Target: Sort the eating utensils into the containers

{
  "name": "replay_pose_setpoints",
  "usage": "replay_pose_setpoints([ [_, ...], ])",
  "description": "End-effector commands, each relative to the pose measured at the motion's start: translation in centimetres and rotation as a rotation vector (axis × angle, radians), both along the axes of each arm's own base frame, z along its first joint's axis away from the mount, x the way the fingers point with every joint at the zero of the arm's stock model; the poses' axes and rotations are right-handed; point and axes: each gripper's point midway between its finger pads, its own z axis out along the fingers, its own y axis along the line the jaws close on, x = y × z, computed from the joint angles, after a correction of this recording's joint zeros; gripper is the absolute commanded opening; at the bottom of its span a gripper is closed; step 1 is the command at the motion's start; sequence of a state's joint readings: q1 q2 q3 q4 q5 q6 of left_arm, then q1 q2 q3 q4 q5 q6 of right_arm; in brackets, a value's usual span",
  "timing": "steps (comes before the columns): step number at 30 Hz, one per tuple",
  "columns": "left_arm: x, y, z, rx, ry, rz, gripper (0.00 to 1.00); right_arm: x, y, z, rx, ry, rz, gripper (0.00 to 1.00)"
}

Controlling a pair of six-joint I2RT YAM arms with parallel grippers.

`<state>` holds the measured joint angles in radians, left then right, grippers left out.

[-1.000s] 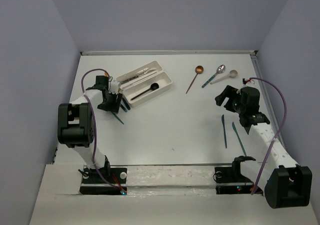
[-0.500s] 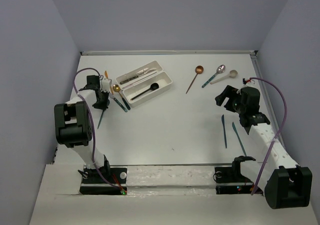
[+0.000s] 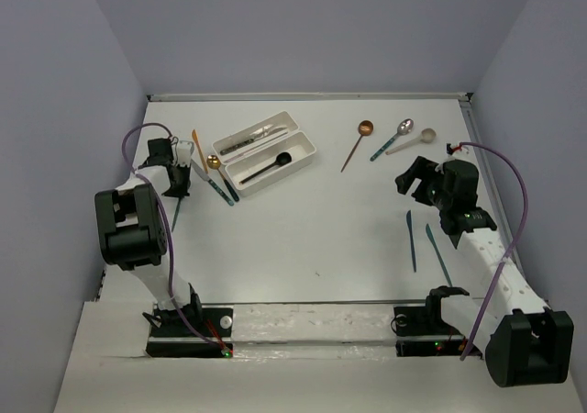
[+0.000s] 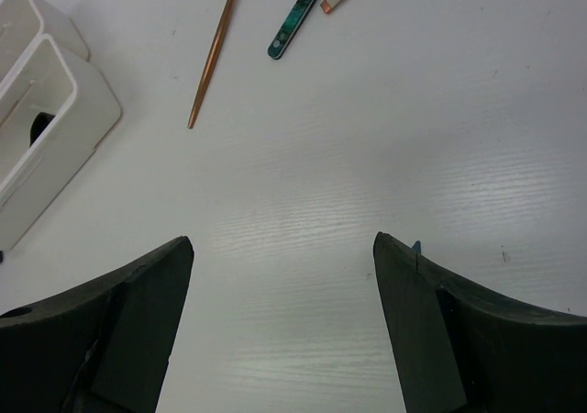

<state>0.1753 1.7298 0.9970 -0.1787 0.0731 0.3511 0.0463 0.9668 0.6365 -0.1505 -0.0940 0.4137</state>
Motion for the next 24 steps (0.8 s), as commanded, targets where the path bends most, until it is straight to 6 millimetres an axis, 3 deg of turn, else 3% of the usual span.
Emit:
replay_pose_setpoints([
  [1,-1.4,1.2,0.9,-0.002,-0.019,-0.009,0.0,0.0,-0.2,0.2,-0.008,-0.022,0.003,0.85],
  [4,-1.0,0.7,4.1,0.003,-0.114,-0.048,0.0,0.1,0.0,0.0,-0.002,-0.019,0.013,0.85],
  [10,-1.0,0.0,8.4,0.021,-0.225,-0.116,0.0,0.1,0.1,-0.3,-0.003,-0.027,0.016,0.85],
  [14,-0.3,-1.7,11.8,-0.017,-0.318,-0.199,0.0,0.4,0.3,0.3,-0.011,-0.051,0.037,0.84],
  [17,1.7,-4.5,16.0,-0.022,-0.431,-0.307,0.0,0.7,0.3,1.0,-0.019,-0.061,0.043,0.84],
  [19,2.7,-7.0,17.8,-0.037,-0.474,-0.379,0.0,0.9,0.3,1.3,-0.019,-0.063,0.046,0.83],
  [20,3.2,-9.8,18.3,-0.056,-0.486,-0.451,0.0,1.0,0.3,1.4,-0.02,-0.063,0.047,0.83],
  [21,3.6,-11.1,19.1,-0.065,-0.506,-0.487,0.0,1.1,0.3,1.8,-0.016,-0.069,0.045,0.83],
  [22,4.1,-14.9,20.2,-0.088,-0.53,-0.582,0.0,1.1,0.3,1.9,-0.016,-0.069,0.041,0.83],
  [24,4.6,-18.1,21.6,-0.105,-0.56,-0.666,0.0,1.1,0.3,2.3,-0.005,-0.076,0.035,0.82],
])
